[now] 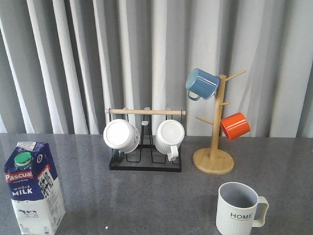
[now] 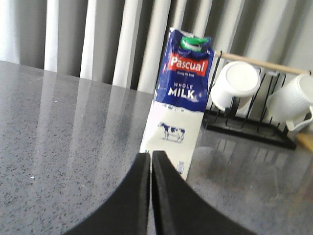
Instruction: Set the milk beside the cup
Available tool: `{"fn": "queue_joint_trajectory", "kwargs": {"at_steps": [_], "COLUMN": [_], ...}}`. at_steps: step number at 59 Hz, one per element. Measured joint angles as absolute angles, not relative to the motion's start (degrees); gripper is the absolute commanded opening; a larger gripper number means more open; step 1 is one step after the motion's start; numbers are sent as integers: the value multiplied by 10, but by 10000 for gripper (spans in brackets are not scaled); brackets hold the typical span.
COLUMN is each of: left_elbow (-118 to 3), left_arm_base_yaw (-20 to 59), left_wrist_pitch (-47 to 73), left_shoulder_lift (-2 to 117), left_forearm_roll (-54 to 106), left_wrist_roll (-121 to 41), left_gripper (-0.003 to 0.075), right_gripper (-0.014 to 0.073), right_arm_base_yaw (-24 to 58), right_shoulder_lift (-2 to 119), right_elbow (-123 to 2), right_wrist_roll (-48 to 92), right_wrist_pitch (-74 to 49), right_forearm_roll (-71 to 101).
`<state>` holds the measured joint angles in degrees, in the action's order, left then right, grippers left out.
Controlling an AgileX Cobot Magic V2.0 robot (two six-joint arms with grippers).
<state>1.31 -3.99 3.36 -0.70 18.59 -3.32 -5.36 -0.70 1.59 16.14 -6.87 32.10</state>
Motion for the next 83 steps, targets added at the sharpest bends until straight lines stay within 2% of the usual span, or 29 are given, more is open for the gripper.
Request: {"fn": "queue_joint_trajectory", "kwargs": {"at_steps": [29, 43, 49, 53, 63, 70, 75, 83], "left_elbow": [13, 12, -9, -37, -110, -154, -188, -254], "left_arm_base_yaw": [-40, -40, -40, -40, -40, -40, -40, -40], "left_wrist_pitch": [-253, -270, -257, -235, -162, -115, -86, -40], "left_shoulder_lift": [-7, -7, -7, -7, -7, -7, -7, 10], "left_forearm_roll": [209, 179, 123, 80, 38, 36, 36, 36], "left_wrist_roll": [-24, 22, 57, 82, 166, 184, 186, 186], "left_gripper": [-6, 17, 59, 98, 211, 290, 321, 330], "right_gripper": [-4, 15, 83, 165, 437, 587, 625, 604], "right_arm_base_yaw": [-54, -54, -54, -54, -54, -54, -54, -54], "right_shoulder_lift": [-7, -7, -6, 6, 71, 123, 151, 165], "right_elbow": [16, 16, -8, -48, -145, -192, -215, -227], "right_wrist_roll": [161, 161, 173, 184, 191, 191, 191, 191], "right_wrist_pitch": [-42, -40, -71, -86, -103, -105, -83, 0], "right_forearm_roll": [372, 374, 374, 374, 374, 374, 374, 376]}}
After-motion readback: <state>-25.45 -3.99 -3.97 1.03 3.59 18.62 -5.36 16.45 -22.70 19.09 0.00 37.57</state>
